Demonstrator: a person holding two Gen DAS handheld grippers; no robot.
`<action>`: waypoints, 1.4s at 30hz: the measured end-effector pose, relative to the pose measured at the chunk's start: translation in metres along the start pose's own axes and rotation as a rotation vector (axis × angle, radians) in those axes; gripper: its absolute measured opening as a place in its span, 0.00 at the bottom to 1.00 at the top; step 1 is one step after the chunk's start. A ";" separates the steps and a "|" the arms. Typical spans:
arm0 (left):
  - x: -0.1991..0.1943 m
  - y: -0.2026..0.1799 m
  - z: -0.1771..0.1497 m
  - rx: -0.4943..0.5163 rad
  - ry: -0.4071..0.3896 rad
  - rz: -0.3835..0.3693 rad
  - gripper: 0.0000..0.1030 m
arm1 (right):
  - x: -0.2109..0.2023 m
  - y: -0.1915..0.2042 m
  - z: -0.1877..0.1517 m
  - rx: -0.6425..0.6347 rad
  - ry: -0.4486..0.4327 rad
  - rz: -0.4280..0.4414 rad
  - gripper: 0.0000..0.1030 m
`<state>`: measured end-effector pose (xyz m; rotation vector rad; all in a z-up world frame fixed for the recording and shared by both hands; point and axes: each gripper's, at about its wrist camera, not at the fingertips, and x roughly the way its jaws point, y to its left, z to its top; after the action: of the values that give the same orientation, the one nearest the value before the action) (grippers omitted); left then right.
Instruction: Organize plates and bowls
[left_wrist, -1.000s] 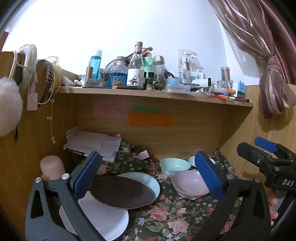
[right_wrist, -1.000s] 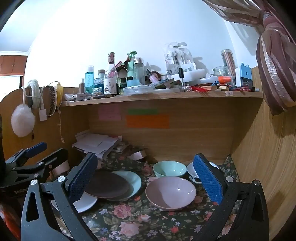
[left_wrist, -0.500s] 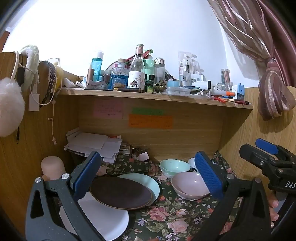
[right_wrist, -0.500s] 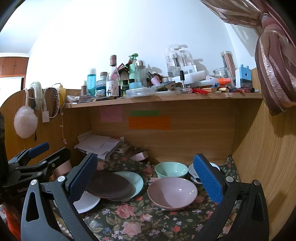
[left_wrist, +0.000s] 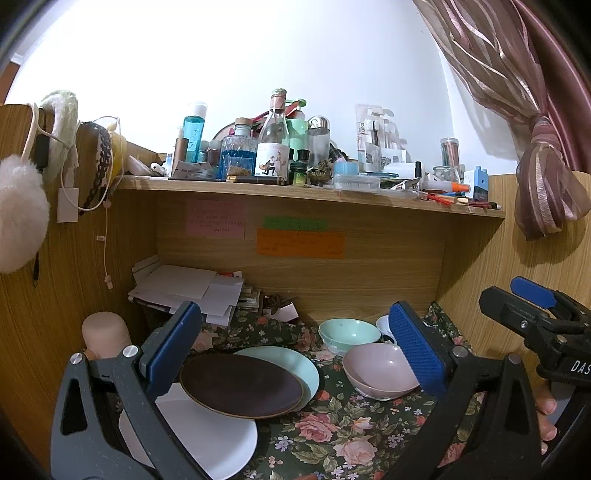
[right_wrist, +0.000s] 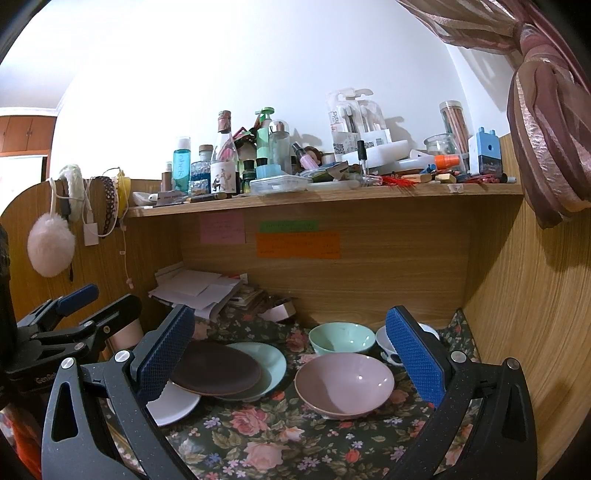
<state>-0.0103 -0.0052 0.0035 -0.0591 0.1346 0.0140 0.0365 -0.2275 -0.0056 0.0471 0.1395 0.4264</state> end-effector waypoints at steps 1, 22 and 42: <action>0.000 0.000 0.000 0.000 0.000 -0.001 1.00 | 0.000 0.000 0.000 0.000 -0.001 0.001 1.00; 0.002 0.000 0.001 -0.003 0.001 -0.003 1.00 | -0.002 0.000 0.001 0.009 -0.006 0.006 1.00; 0.005 -0.001 -0.001 -0.001 0.005 -0.004 1.00 | 0.004 0.003 0.000 0.019 0.005 0.010 1.00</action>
<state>-0.0049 -0.0060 0.0021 -0.0601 0.1394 0.0098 0.0387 -0.2228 -0.0059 0.0652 0.1478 0.4358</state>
